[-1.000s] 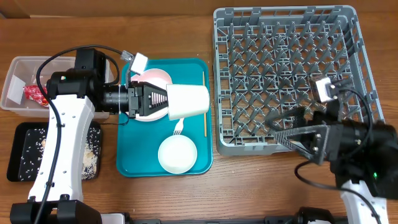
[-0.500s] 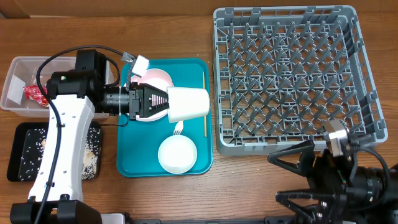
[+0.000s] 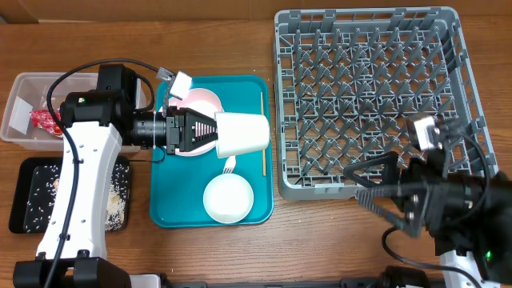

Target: Sort waste into correct bins and load items into the dishwasher rack

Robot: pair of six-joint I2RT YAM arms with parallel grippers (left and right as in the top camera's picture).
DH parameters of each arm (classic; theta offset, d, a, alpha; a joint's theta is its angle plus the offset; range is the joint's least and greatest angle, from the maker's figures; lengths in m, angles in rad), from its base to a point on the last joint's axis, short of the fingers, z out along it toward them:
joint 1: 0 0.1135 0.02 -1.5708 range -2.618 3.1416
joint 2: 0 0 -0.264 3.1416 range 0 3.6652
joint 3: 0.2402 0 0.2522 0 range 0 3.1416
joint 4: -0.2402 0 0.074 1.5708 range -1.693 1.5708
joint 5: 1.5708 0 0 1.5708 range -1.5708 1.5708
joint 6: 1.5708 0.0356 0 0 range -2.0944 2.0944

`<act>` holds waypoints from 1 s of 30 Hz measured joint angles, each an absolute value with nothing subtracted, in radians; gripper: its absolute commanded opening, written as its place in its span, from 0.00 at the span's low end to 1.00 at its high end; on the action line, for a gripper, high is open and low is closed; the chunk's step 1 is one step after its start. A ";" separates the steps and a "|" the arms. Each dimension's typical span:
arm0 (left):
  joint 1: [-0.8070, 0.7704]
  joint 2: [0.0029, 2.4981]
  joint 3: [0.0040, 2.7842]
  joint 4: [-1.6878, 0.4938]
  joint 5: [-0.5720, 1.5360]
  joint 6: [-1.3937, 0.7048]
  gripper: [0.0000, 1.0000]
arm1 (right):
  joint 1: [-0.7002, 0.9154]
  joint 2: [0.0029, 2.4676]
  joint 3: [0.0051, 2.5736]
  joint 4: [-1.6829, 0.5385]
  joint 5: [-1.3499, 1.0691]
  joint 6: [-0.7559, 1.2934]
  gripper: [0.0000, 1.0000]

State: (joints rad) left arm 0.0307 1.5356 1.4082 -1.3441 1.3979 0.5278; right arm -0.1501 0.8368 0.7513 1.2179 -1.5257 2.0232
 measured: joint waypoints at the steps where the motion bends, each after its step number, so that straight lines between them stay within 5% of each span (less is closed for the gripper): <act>1: 0.031 1.536 1.408 -1.347 1.398 0.528 0.05 | -0.150 0.830 0.751 1.245 -1.526 2.023 1.00; 11: 0.031 1.536 1.408 -1.347 1.398 0.528 0.05 | -0.142 0.674 0.753 1.015 -1.525 2.023 1.00; 22: 0.031 1.536 1.408 -1.356 1.398 0.528 0.05 | -0.577 0.741 0.753 0.901 -1.526 2.023 0.99; 30: 0.031 1.536 1.408 -1.358 1.383 0.528 0.05 | -0.265 0.791 0.753 0.925 -1.527 2.023 0.99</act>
State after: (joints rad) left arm 0.0307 1.5356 1.4082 -1.3579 1.3830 0.5282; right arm -0.2646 0.7910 0.7528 0.9253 -1.5272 2.0228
